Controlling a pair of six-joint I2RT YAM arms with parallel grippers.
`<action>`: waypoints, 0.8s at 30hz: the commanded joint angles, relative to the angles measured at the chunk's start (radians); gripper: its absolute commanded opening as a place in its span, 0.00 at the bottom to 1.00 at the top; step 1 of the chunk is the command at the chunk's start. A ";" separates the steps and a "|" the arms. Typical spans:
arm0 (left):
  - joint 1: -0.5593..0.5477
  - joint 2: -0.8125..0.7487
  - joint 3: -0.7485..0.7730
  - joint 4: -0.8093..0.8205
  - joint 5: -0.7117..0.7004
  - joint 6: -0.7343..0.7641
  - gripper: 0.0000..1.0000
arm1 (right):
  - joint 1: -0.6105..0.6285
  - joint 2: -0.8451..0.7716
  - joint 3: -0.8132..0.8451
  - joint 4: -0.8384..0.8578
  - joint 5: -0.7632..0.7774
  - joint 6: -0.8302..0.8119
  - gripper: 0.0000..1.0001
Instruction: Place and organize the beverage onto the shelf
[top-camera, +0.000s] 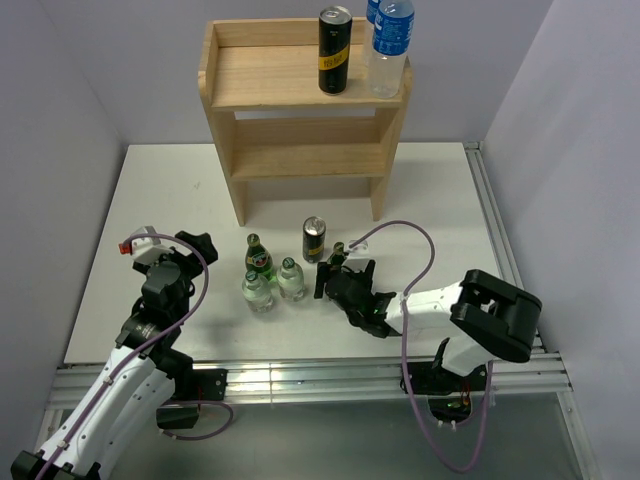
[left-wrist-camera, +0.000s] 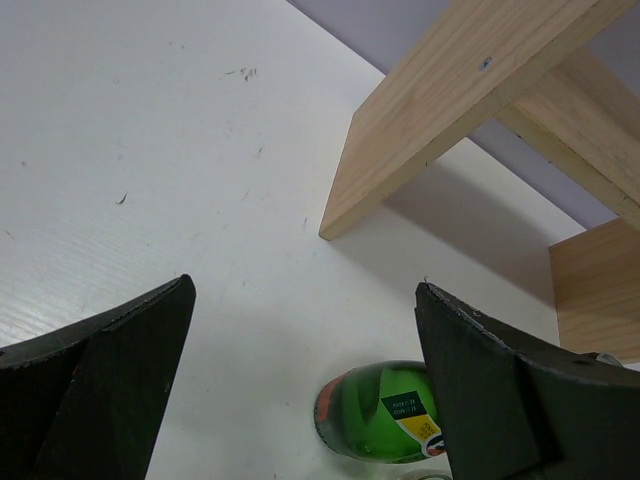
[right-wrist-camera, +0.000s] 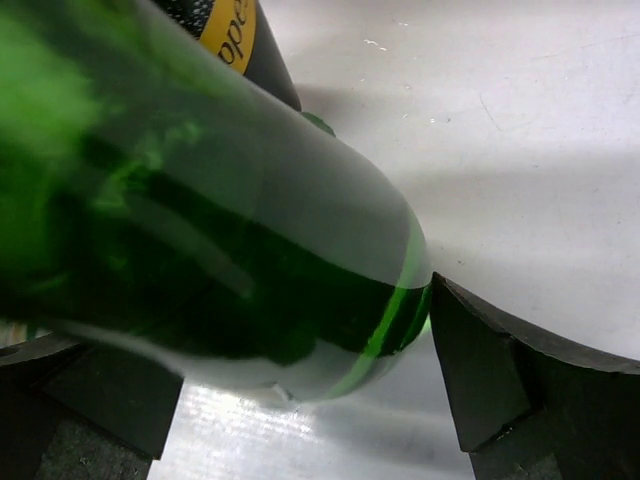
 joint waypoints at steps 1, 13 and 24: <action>-0.004 -0.006 -0.007 0.023 -0.008 -0.003 0.99 | -0.012 0.036 0.037 0.107 0.082 -0.014 0.99; -0.004 0.022 -0.004 0.037 -0.003 0.002 0.99 | -0.041 0.121 0.049 0.179 0.113 -0.032 0.30; -0.004 0.017 -0.004 0.034 -0.006 0.002 0.99 | -0.038 -0.164 0.139 -0.111 0.162 -0.046 0.00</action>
